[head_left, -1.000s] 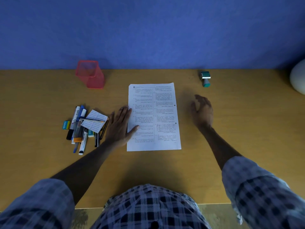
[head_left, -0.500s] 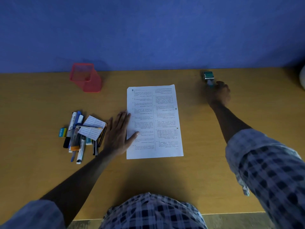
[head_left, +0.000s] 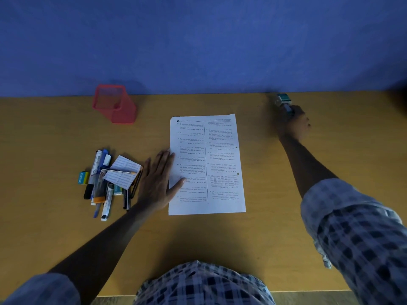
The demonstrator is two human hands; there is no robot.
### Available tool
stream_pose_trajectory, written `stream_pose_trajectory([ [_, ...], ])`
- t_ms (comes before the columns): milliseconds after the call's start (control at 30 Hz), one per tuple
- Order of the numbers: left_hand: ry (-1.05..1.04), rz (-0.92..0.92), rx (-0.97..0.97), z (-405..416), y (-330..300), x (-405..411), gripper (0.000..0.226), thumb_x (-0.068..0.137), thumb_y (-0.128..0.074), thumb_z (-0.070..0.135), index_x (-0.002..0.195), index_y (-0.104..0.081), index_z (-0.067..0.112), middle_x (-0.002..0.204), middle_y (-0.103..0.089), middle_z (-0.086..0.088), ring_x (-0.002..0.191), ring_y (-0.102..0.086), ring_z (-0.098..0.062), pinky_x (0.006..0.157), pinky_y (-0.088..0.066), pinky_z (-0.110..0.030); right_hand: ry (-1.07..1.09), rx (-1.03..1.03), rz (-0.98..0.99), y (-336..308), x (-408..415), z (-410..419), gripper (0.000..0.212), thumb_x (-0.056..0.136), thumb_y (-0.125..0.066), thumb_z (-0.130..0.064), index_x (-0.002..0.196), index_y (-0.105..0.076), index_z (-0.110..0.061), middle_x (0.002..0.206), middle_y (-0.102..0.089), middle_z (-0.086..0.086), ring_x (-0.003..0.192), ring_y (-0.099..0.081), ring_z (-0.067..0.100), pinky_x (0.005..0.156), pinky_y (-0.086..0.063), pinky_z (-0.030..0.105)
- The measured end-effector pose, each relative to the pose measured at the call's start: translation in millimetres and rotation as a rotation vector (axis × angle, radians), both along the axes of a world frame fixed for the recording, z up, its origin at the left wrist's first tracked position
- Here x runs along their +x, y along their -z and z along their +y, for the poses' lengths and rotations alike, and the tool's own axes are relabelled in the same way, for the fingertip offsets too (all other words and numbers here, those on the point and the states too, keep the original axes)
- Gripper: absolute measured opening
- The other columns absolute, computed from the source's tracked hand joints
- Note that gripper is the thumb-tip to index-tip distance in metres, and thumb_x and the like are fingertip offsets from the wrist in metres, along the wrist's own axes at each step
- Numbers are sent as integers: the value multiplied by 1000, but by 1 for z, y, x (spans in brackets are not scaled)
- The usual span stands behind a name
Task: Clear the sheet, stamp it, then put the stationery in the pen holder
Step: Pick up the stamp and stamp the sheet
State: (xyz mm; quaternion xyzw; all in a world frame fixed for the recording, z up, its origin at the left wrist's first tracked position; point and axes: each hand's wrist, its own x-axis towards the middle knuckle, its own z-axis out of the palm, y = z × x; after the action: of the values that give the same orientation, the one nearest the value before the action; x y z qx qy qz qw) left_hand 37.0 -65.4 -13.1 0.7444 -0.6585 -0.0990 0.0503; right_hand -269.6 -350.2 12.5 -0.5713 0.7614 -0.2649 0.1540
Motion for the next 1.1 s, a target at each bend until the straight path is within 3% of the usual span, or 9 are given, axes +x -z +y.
stream_pose_trajectory([
  [167, 2, -3, -6, -1, 0, 0, 80, 93, -32, 67, 153, -20, 16, 162, -17, -3, 149, -14, -21, 121, -12, -47, -32, -88, -358, -9, -1, 16, 37, 94, -53, -38, 108, -67, -8, 96, -71, 9, 79, -60, 15, 59, -42, 27],
  [267, -1, -11, -10, 0, 0, 0, 79, 93, -33, 66, 154, -19, 16, 162, -16, -3, 150, -13, -20, 121, -12, -48, -55, -60, -616, -12, -1, 28, 28, 88, -53, -36, 86, -67, -11, 72, -64, 1, 64, -56, 6, 63, -41, 25],
  [333, 1, -11, -19, 1, 0, 0, 80, 93, -33, 65, 154, -18, 16, 162, -16, -3, 150, -12, -20, 121, -10, -46, -123, -21, -715, -16, -2, 39, 22, 90, -53, -31, 81, -66, -15, 69, -61, -1, 67, -56, 12, 66, -41, 26],
  [433, 0, -6, -22, 1, 0, 0, 80, 93, -31, 66, 154, -18, 16, 163, -16, -3, 150, -11, -20, 121, -10, -47, -193, 28, -818, -26, -2, 63, 24, 98, -49, -20, 81, -62, -10, 69, -56, 3, 67, -52, 15, 63, -40, 26],
  [567, -5, -19, -17, 1, 1, 0, 81, 92, -29, 68, 154, -18, 17, 162, -16, -2, 150, -12, -20, 121, -11, -46, -240, 123, -990, -51, 5, 97, 24, 95, -42, -19, 73, -54, -17, 62, -45, -4, 58, -41, 10, 60, -34, 27],
  [733, 0, -24, -31, 1, 2, 0, 80, 93, -31, 66, 154, -19, 16, 162, -18, -4, 149, -13, -21, 121, -12, -46, -194, 251, -1432, -83, 22, 136, 30, 92, -41, -13, 82, -69, -14, 62, -37, -5, 55, -30, 9, 56, -27, 25],
  [933, 9, -11, -31, 2, 3, 1, 80, 93, -29, 67, 154, -18, 15, 162, -17, -5, 149, -12, -21, 120, -14, -49, -346, 374, -1728, -104, 35, 181, 13, 72, -53, -20, 65, -44, -13, 57, -31, -1, 67, -11, 20, 61, -18, 31],
  [1100, 14, -10, -39, 3, 3, 1, 80, 93, -28, 67, 153, -19, 16, 162, -17, -4, 149, -12, -21, 120, -13, -49, -480, 456, -1894, -121, 36, 209, 46, 72, -60, -27, 74, -15, -13, 61, -21, 2, 57, -21, 15, 55, -20, 27],
])
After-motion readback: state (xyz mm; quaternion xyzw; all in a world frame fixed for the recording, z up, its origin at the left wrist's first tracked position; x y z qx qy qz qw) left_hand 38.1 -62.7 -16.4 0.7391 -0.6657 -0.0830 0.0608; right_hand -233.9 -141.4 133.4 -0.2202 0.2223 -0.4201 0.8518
